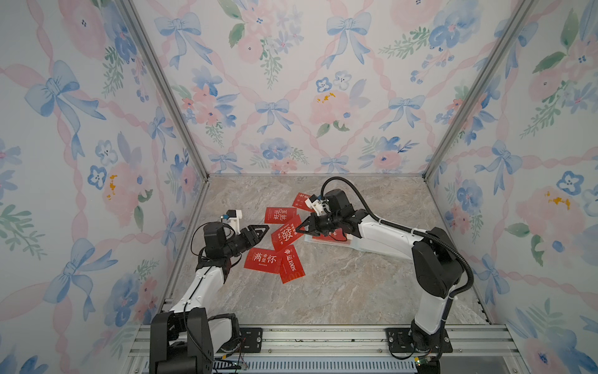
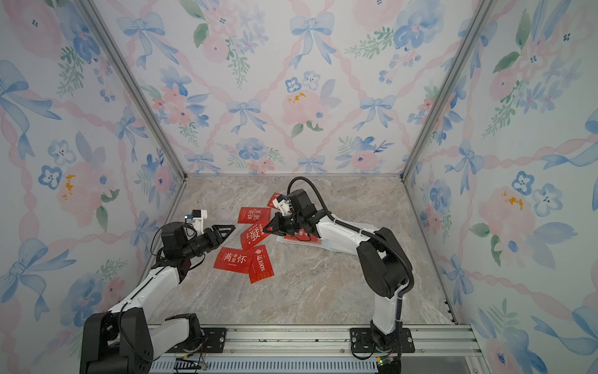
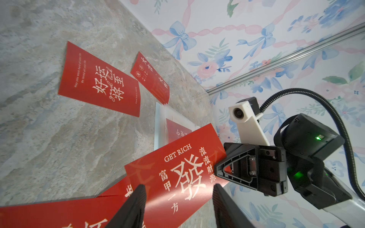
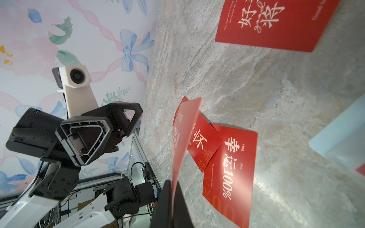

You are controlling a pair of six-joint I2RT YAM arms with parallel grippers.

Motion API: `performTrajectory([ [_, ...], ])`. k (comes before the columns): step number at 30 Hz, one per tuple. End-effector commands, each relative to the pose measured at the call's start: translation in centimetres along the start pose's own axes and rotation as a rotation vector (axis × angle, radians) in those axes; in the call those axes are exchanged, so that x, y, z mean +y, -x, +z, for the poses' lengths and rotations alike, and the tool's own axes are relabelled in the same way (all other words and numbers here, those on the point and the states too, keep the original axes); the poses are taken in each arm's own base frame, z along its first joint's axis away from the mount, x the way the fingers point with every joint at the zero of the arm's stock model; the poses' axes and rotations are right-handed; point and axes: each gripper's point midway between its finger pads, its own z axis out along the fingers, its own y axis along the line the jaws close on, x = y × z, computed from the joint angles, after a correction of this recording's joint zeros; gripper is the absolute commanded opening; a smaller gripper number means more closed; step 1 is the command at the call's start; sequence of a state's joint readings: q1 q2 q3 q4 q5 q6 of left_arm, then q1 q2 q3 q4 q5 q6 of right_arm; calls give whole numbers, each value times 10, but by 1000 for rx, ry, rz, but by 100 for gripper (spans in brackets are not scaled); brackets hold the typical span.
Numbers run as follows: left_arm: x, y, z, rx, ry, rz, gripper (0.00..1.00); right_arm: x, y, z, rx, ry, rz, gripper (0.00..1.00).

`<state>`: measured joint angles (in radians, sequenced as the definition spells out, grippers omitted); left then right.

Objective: Place the photos into the photo albums
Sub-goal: Pick up the photo at the center of the board, then insert the photo into the photo album.

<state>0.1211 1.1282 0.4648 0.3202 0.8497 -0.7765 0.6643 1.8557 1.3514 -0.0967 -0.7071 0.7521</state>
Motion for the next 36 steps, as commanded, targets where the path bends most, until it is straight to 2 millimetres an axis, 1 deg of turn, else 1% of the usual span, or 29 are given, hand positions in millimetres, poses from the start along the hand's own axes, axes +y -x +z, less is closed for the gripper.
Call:
performTrajectory([
  [1,-10,-2,-1,5,-58,0,58,18,0,-27,-4,27,-61,0],
  [3,-8,-5,2,12,-53,-8,57,19,-1,-35,-17,26,-80,1],
  [5,-10,-9,5,31,-65,-7,57,20,-2,-43,-20,22,-93,1],
  [8,-18,-13,12,45,-89,8,57,27,-4,-54,-23,24,-108,1],
  [10,-25,-16,17,63,-117,10,58,32,-6,-59,-26,37,-155,2],
  [12,-31,-21,22,98,-148,6,59,35,-7,-61,-19,44,-162,2],
  [16,-38,-23,26,119,-191,-13,58,37,-6,-64,-18,55,-165,2],
  [20,-50,-28,29,149,-232,-13,59,37,-1,-66,-36,60,-161,2],
  [21,-51,-30,30,153,-235,-13,58,39,-2,-67,-27,80,-156,2],
  [22,-51,-31,30,157,-237,-15,60,50,-1,-74,-41,101,-172,2],
  [25,-53,-34,31,173,-249,-26,60,52,2,-78,-60,117,-182,2],
  [29,-59,-36,31,175,-267,-30,61,51,10,-81,-103,118,-139,2],
  [31,-62,-33,30,150,-281,-52,60,51,14,-82,-123,133,-125,2],
  [34,-76,-28,24,117,-348,-74,59,54,18,-82,-141,151,-114,2],
  [36,-80,-28,25,115,-361,-81,59,56,20,-83,-148,160,-106,2],
])
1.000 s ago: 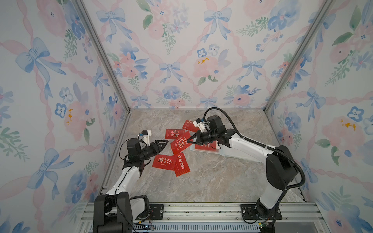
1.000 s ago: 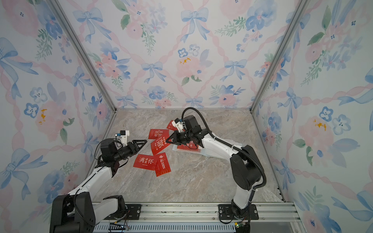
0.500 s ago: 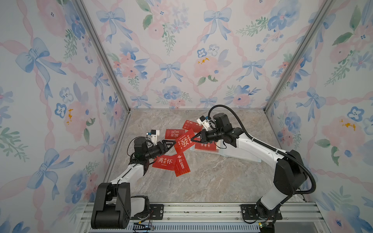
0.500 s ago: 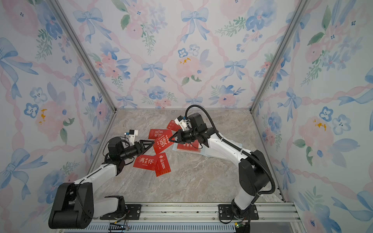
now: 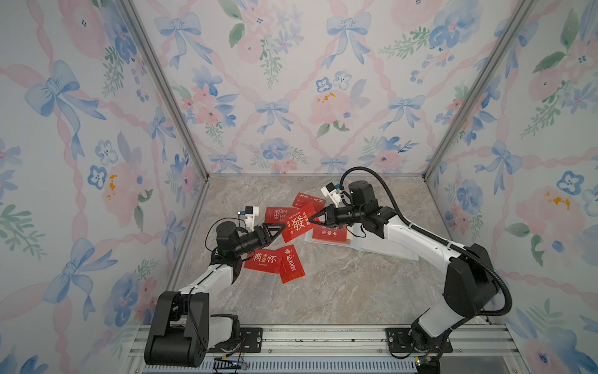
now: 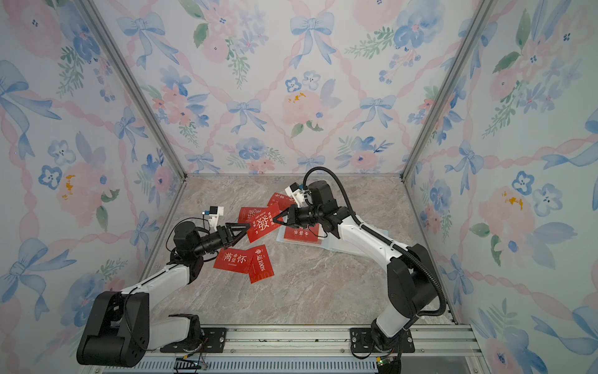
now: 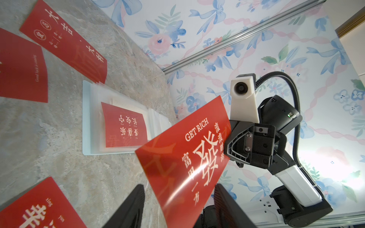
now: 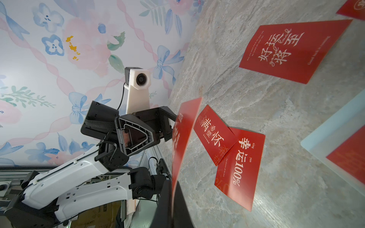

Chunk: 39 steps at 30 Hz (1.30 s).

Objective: Place the photos into the photo albums
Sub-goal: Insert the photo into the photo album.

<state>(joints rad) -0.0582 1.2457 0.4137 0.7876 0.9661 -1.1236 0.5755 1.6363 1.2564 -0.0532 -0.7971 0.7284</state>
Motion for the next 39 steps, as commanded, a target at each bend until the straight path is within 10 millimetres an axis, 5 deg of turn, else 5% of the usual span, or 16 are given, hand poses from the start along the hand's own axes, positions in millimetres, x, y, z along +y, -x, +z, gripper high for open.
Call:
performTrajectory([
  [1,-19,2,3,-11,-74,3,58,14,11,-7,-48,43,-6,2],
  [13,-35,1,8,14,-116,5,43,5,2,-13,-39,21,2,2],
  [20,-34,2,11,21,-116,1,23,-4,-8,-19,-22,-9,10,3],
  [25,-32,1,14,27,-114,-3,0,-7,-12,-21,-15,-16,8,3],
  [39,-25,-1,24,49,-103,-17,0,-23,-4,-25,-36,-106,-6,2],
])
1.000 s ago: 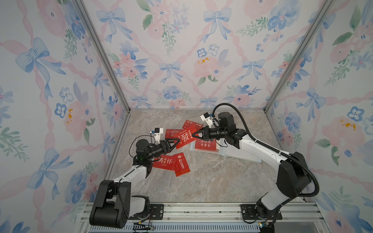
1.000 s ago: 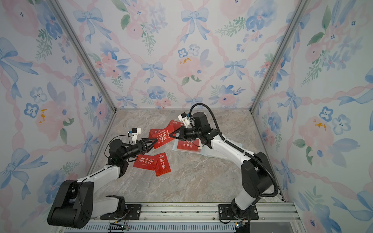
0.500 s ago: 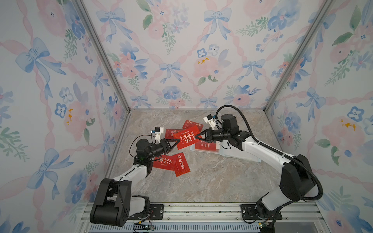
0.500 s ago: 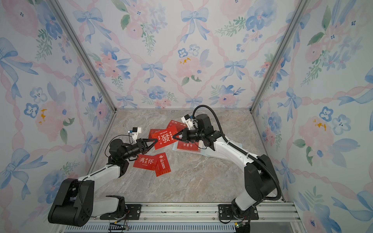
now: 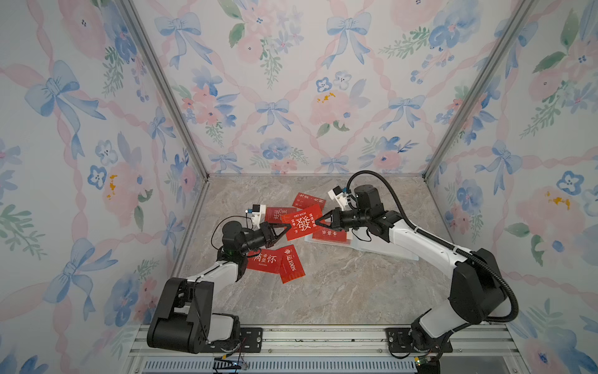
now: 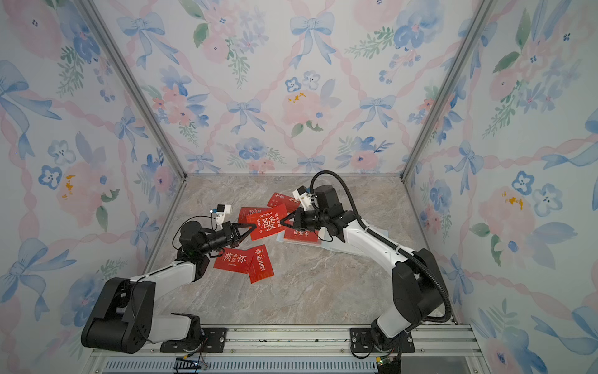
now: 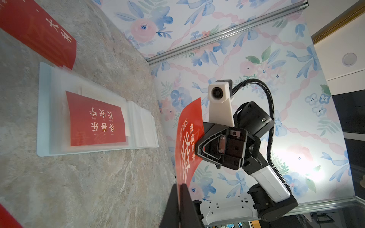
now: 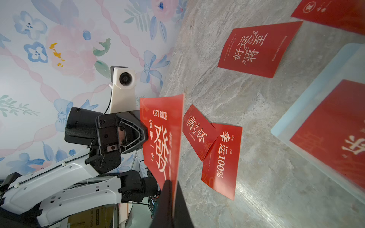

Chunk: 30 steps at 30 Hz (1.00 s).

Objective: Place the photos into the photo albums
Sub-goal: Insert the photo into the photo album.

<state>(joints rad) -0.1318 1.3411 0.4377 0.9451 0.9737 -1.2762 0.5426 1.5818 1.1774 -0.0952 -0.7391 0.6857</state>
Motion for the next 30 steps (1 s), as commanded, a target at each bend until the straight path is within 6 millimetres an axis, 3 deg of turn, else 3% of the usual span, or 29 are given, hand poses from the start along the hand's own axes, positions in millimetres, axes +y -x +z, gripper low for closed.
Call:
performTrajectory([
  [1,-12,7,3,-9,-26,62,0,3,5,-9,-11,-18,-21,2],
  [7,-4,8,10,-7,-11,38,0,-4,6,-11,-17,-36,-20,5],
  [11,6,7,18,9,3,6,0,-20,7,-20,-51,-83,4,10],
  [18,24,6,32,15,39,-43,0,-86,15,-77,-192,-223,177,15],
  [22,41,1,46,32,74,-87,0,-111,10,-109,-224,-277,211,15],
  [30,43,-17,113,150,68,-56,0,-151,-1,-163,-295,-383,266,15],
])
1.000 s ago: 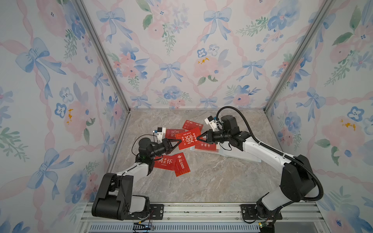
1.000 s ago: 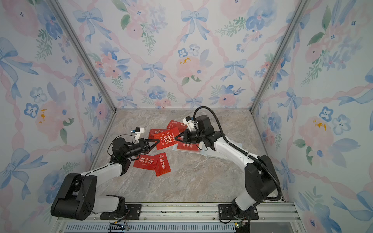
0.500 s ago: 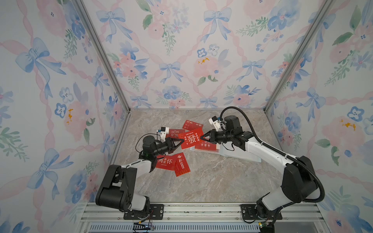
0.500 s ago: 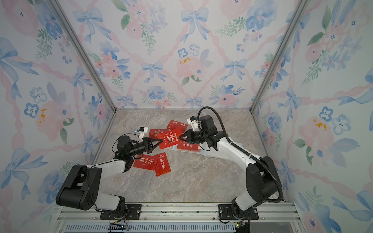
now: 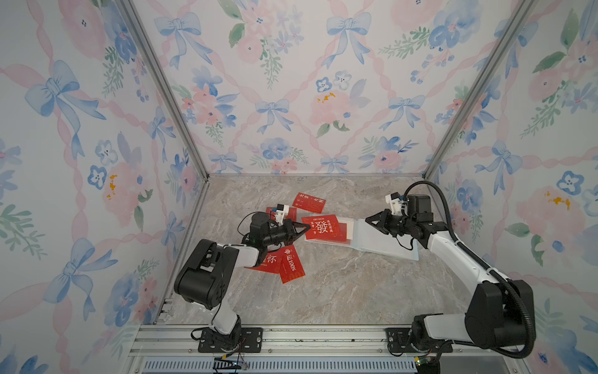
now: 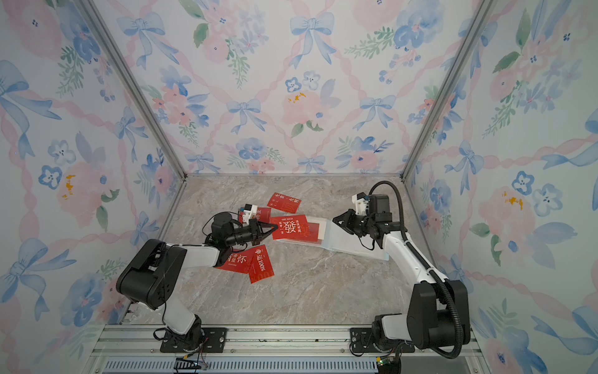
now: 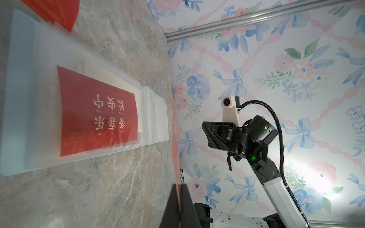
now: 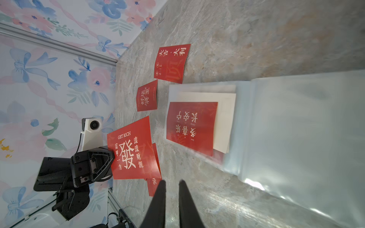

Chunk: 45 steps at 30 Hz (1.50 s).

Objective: Place the photos into the photo albums
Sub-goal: Insert the photo into the photo album.

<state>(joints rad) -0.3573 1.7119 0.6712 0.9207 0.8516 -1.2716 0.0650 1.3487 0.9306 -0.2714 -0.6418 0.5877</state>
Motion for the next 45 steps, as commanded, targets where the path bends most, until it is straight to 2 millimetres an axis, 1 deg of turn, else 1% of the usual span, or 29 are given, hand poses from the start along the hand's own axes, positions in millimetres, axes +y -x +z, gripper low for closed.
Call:
performTrajectory([
  [1,-4,5,29,24,3,56,0,-19,-9,-11,16,-44,4,15],
  [4,5,6,56,69,42,77,0,-26,-11,-15,22,-60,3,15],
  [7,12,12,76,86,98,132,0,-28,-12,-16,23,-55,9,15],
  [9,23,17,87,98,167,164,0,-28,-12,-16,22,-53,8,15],
  [11,29,19,96,114,191,174,0,-28,-11,-16,18,-53,7,15],
  [16,32,19,113,140,197,187,0,-37,-12,-14,19,-63,20,15],
  [19,39,20,118,155,247,205,0,-43,-12,-13,18,-70,30,15],
  [22,39,16,123,171,251,214,0,-47,-11,-12,13,-73,40,15],
  [25,40,17,123,171,260,222,0,-50,-11,-10,13,-75,46,15],
  [31,43,15,126,189,270,232,0,-51,-13,-10,15,-73,49,15],
  [36,55,13,129,201,286,227,0,-46,-13,-11,15,-55,51,15],
  [41,58,8,130,211,291,227,0,-43,-12,-14,6,-55,47,15],
  [45,59,6,126,206,302,234,0,-44,-13,-15,8,-62,47,15],
])
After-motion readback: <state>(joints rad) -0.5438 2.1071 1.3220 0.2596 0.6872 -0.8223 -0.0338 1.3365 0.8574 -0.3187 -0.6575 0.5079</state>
